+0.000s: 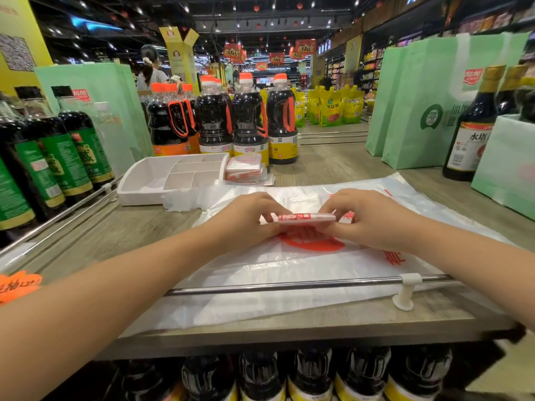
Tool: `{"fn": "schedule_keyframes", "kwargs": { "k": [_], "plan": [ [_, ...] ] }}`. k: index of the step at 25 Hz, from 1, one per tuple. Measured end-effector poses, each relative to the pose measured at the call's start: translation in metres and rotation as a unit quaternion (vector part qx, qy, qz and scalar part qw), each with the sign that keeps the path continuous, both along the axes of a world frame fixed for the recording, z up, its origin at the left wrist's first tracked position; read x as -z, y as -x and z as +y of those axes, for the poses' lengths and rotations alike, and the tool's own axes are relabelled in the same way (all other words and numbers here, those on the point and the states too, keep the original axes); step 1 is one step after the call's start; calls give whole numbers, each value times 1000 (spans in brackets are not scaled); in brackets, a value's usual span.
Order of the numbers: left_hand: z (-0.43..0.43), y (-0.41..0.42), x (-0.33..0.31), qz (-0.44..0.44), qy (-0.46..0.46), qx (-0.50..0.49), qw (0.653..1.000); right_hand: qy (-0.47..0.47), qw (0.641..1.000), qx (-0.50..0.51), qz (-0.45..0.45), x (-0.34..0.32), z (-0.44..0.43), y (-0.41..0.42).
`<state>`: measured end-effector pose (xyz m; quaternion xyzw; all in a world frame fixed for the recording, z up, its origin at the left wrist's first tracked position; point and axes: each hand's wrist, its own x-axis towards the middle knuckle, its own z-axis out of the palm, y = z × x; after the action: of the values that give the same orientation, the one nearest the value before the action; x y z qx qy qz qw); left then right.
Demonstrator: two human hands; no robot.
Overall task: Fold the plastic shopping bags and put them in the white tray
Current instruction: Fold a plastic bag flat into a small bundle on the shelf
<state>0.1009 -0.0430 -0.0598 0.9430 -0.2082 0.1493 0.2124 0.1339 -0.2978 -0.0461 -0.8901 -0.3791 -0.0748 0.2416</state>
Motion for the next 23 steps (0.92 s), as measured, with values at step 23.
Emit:
{"fn": "schedule_keyframes", "kwargs": {
  "k": [23],
  "plan": [
    [-11,-19,6,43,-37,-122,991,75,984,160,29,5,17,-16]
  ]
}}
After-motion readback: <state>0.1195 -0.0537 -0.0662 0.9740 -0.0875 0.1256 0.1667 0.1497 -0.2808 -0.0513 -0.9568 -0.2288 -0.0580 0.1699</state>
